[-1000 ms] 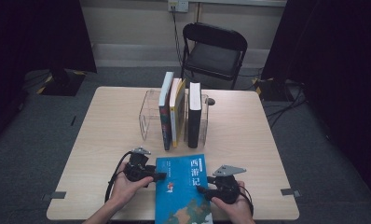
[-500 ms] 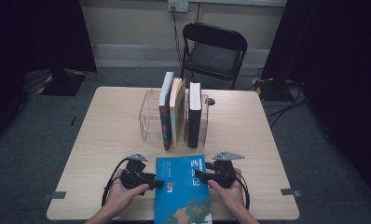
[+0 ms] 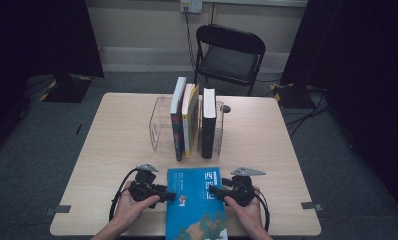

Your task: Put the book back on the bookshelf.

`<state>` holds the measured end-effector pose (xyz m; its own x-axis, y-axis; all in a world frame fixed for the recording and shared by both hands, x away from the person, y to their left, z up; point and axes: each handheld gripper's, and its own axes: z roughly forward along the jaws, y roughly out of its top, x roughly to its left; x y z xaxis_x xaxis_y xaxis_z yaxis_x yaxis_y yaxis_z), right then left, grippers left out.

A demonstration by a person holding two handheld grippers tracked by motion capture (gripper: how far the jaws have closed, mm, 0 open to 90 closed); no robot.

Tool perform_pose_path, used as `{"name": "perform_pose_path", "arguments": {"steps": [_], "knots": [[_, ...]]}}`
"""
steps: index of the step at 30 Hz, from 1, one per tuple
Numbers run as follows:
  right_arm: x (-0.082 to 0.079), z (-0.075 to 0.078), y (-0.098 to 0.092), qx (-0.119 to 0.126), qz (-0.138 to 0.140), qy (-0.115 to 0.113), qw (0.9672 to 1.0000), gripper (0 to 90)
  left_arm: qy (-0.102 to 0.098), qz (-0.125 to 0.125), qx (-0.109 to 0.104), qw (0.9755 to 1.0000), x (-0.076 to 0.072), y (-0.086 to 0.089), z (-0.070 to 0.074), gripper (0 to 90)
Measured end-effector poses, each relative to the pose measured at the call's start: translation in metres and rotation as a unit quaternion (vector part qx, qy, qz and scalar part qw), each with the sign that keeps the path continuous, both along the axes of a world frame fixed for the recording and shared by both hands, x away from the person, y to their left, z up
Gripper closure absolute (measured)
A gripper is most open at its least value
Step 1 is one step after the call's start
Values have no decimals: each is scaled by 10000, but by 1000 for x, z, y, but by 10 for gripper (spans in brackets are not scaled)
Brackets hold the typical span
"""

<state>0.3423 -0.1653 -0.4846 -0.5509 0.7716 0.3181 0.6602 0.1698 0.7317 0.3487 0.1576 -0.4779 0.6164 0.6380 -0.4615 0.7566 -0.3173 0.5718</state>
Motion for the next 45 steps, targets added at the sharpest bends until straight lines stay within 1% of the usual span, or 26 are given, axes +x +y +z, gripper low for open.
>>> {"name": "perform_pose_path", "arguments": {"steps": [2, 5, 6, 8, 9, 10, 11, 12, 14, 15, 20, 22, 23, 25, 27, 28, 29, 30, 31, 34, 36, 37, 39, 42, 44, 45], "knots": [[0, -1, 0, 50, -23, 69, 10000, 348, -18, -10, 10, 10000, 0, 0, 0, 410], [1, -3, 2, 231, 34, 317, 9992, 334, -24, -14, 15, 10000, 0, 0, 0, 404], [1, -3, 4, 197, 10, 334, 9992, 333, -14, -7, 3, 10000, 1, 0, 0, 403], [0, 0, 7, 97, -55, 327, 9994, 349, -22, -16, 22, 10000, 1, 0, 0, 401], [0, 1, 7, 76, -84, 308, 9995, 374, -22, -14, 20, 10000, 1, 0, 0, 401], [0, 1, 7, 76, -84, 308, 9995, 374, -22, -14, 20, 10000, 1, 0, 0, 400], [-2, 4, 5, 104, -196, 301, 9993, 441, -38, -8, 14, 10000, 1, 0, 0, 398], [-2, 5, 4, 141, -228, 301, 9992, 465, -59, -21, 28, 10000, 1, 0, -1, 394], [-4, 7, 3, 173, -259, 281, 9991, 492, -80, 1, 50, 10000, 1, 0, -1, 363], [-4, 7, 2, 175, -257, 286, 9991, 499, -56, 4, 29, 10000, 1, 0, -1, 362], [-10, 10, -3, 380, -319, 355, 9981, 548, -55, 12, 28, 10000, 1, 0, -1, 359], [-14, 13, -3, 533, -366, 377, 9972, 546, -61, 9, 28, 10000, 1, 0, -2, 358], [-15, 15, -3, 545, -336, 335, 9974, 546, -61, 9, 28, 10000, 1, 0, -2, 355], [-16, 16, -4, 594, -326, 369, 9970, 546, -55, 14, 21, 10000, 1, 0, -2, 355], [-15, 14, -6, 684, -329, 458, 9961, 549, -50, 15, 24, 10000, 1, 0, -2, 355], [-14, 12, -8, 717, -347, 559, 9953, 549, -67, 19, 23, 10000, 1, 0, -2, 356], [-14, 12, -8, 717, -347, 559, 9953, 549, -67, 19, 23, 10000, 1, 0, -2, 355], [-12, 8, -9, 786, -386, 698, 9937, 550, -66, 17, 27, 10000, 1, 0, -2, 355], [-12, 7, -10, 812, -406, 774, 9929, 554, -64, 19, 23, 10000, 1, 0, -2, 355], [-9, 4, -12, 872, -396, 843, 9918, 554, -58, 8, 3, 10000, 2, 0, -2, 355], [-8, 3, -12, 915, -375, 861, 9914, 554, -50, 12, 4, 10000, 2, 0, -2, 352], [-5, 1, -13, 1037, -416, 869, 9899, 555, -46, 4, 5, 10000, 2, 0, -2, 350], [-2, 2, -12, 979, -390, 830, 9910, 555, -57, -3, 12, 10000, 2, -1, -2, 350], [-3, 2, -11, 956, -399, 777, 9916, 568, -62, -7, 21, 10000, 1, -1, -2, 348], [-3, 3, -12, 953, -392, 748, 9919, 574, -65, -7, 19, 10000, 1, -1, -2, 348], [-3, 3, -13, 1010, -380, 775, 9911, 578, -59, -4, 17, 10000, 1, -1, -2, 348]]}}
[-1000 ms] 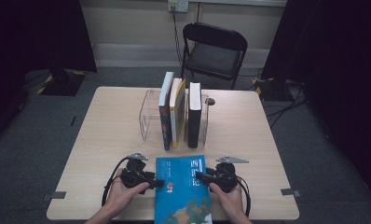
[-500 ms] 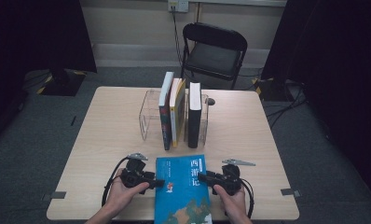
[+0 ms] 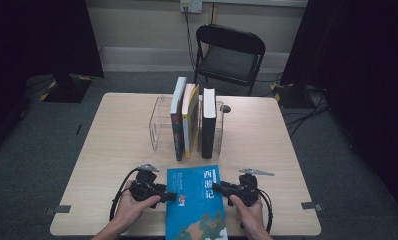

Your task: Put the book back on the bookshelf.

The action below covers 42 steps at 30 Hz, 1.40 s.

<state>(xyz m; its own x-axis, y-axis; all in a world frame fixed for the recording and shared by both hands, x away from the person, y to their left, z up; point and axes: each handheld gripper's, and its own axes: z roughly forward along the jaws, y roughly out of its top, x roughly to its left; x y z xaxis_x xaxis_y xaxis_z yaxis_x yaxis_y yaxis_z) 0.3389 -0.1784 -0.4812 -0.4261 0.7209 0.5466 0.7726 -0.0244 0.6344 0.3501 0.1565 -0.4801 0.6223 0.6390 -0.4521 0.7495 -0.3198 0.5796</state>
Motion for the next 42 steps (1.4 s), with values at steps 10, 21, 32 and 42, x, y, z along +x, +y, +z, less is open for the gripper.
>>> {"name": "perform_pose_path", "arguments": {"steps": [10, 21, 32, 42], "knots": [[-11, 3, -7, 334, 291, 165, 9989, 587, 16, -34, -4, 10000, -1, 0, -1, 333], [5, -6, 12, 516, 855, 308, 9945, 555, 66, -76, 2, 9999, 0, -1, -1, 307], [30, -3, 30, 378, 1484, 212, 9880, 527, 83, -59, 0, 9999, 0, -3, -2, 283], [37, -5, 32, 601, 1567, 189, 9856, 743, 4, -54, -12, 10000, -1, -2, -3, 257]]}}
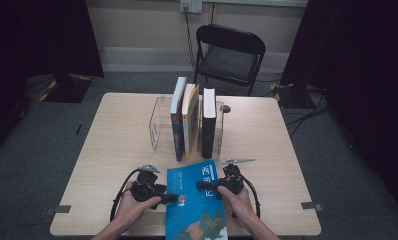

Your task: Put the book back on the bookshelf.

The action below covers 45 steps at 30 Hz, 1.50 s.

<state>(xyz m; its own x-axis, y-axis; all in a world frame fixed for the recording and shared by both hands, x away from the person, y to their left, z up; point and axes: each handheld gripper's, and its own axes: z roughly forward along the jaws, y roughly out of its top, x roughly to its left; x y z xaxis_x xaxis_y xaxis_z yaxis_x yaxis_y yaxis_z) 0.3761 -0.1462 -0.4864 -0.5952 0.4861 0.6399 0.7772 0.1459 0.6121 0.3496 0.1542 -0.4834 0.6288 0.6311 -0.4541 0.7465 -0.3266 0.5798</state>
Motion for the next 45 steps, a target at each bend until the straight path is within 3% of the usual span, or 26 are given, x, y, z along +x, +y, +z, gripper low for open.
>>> {"name": "perform_pose_path", "arguments": {"steps": [8, 14, 18, 20, 24, 28, 31, 32, 33, 36, 38, 40, 42, 45], "knots": [[-9, 12, 4, -30, -49, -437, 9990, 762, -39, 75, -44, 10000, 0, 2, -1, 202], [-17, 22, 5, 111, -118, -650, 9978, 769, 89, 205, -243, 9995, 2, 6, -2, 143], [-20, 30, 7, 250, -86, -815, 9963, 779, 180, 192, -489, 9985, 2, 6, -5, 82], [-23, 37, 8, 294, -59, -947, 9951, 784, 131, 199, -604, 9979, 0, 5, -4, 54], [-27, 47, 8, 320, -61, -1164, 9927, 786, 147, 163, -808, 9965, 0, 4, -6, 61], [-30, 50, 9, 346, -70, -1216, 9920, 785, 286, 49, -1123, 9933, 2, 0, -11, 51], [-33, 53, 10, 345, -53, -1283, 9911, 785, 269, -62, -1267, 9916, 3, -5, -11, 54], [-33, 53, 11, 332, -56, -1315, 9907, 785, 173, -112, -1336, 9908, 3, -6, -9, 79], [-34, 54, 12, 328, -68, -1321, 9907, 784, 199, -98, -1287, 9914, 3, -7, -7, 124], [-35, 55, 12, 338, -83, -1357, 9901, 785, 186, -71, -1298, 9913, 2, -5, -4, 146], [-36, 58, 13, 370, -73, -1406, 9893, 784, 182, -58, -1392, 9901, 4, -2, -2, 175], [-37, 62, 14, 398, -81, -1513, 9877, 786, 110, -17, -1575, 9875, 5, 4, 5, 214], [-38, 70, 11, 593, -104, -1604, 9852, 788, -57, -36, -1843, 9828, 4, 13, 16, 296], [-40, 79, 9, 790, -111, -1749, 9813, 789, -320, -34, -1960, 9801, 2, 19, 28, 368]]}}
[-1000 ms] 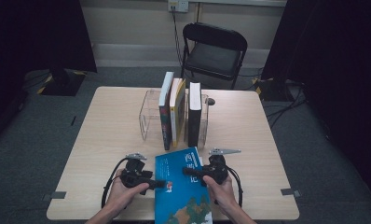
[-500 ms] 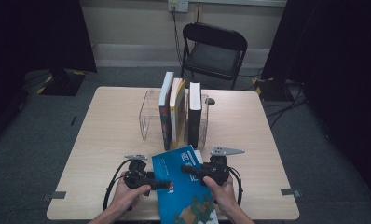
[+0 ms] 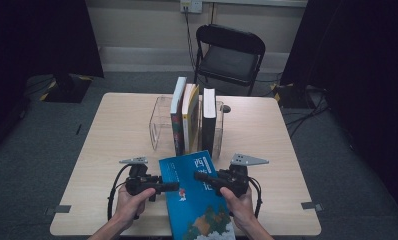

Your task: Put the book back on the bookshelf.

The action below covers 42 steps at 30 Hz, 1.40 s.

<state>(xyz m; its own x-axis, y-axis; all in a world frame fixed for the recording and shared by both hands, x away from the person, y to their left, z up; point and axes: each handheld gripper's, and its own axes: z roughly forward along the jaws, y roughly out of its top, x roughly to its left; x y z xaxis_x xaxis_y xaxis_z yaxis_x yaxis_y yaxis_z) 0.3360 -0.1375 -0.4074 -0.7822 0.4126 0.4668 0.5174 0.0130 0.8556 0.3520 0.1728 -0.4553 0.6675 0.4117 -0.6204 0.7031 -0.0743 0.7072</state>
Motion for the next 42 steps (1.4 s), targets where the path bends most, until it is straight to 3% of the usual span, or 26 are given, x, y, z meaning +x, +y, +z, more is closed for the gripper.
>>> {"name": "perform_pose_path", "arguments": {"steps": [5, 8, 10, 13, 18, 20, 24, 26, 29, 30, 32, 33, 34, 36, 41, 42], "knots": [[-6, 14, 7, 11, 60, -390, 9992, 790, -287, 47, -18, 9996, -4, 8, 13, 396], [-10, 22, 9, 55, 109, -584, 9982, 790, -596, 50, -69, 9982, -5, 12, 28, 404], [-12, 28, 10, 123, 138, -705, 9973, 788, -629, 103, -160, 9978, -5, 12, 30, 402], [-12, 35, 13, 64, 185, -817, 9965, 787, -602, 108, -202, 9979, -3, 12, 30, 375], [-10, 33, 17, 59, 204, -779, 9967, 784, -432, 46, -239, 9988, 2, 11, 26, 319], [-11, 34, 19, 36, 159, -800, 9967, 784, -369, -3, -378, 9986, 3, 13, 22, 305], [-12, 39, 21, 81, 158, -819, 9965, 786, -406, -169, -413, 9982, 2, 16, 18, 281], [-14, 41, 21, 142, 189, -823, 9963, 786, -360, -237, -493, 9979, 0, 14, 16, 240], [-15, 46, 24, 200, 329, -883, 9953, 786, -317, -312, -415, 9981, -2, 5, 17, 118], [-16, 47, 25, 195, 335, -913, 9951, 786, -300, -255, -389, 9985, -3, 5, 19, 119], [-16, 47, 25, 183, 306, -918, 9951, 786, -372, -284, -325, 9984, -3, 6, 21, 216], [-15, 47, 24, 184, 285, -925, 9951, 785, -595, -170, -154, 9980, -6, 6, 27, 216], [-11, 46, 21, 259, 253, -949, 9948, 784, -683, -182, -156, 9974, -5, 7, 31, 296], [-11, 49, 20, 250, 254, -1029, 9941, 784, -719, -166, -197, 9971, -4, 8, 33, 353], [-14, 53, 17, 143, 169, -1307, 9912, 778, -1204, 55, -77, 9927, -14, 10, 49, 479], [-15, 53, 16, 113, 211, -1318, 9910, 775, -1375, 74, 6, 9905, -17, 10, 51, 504]]}}
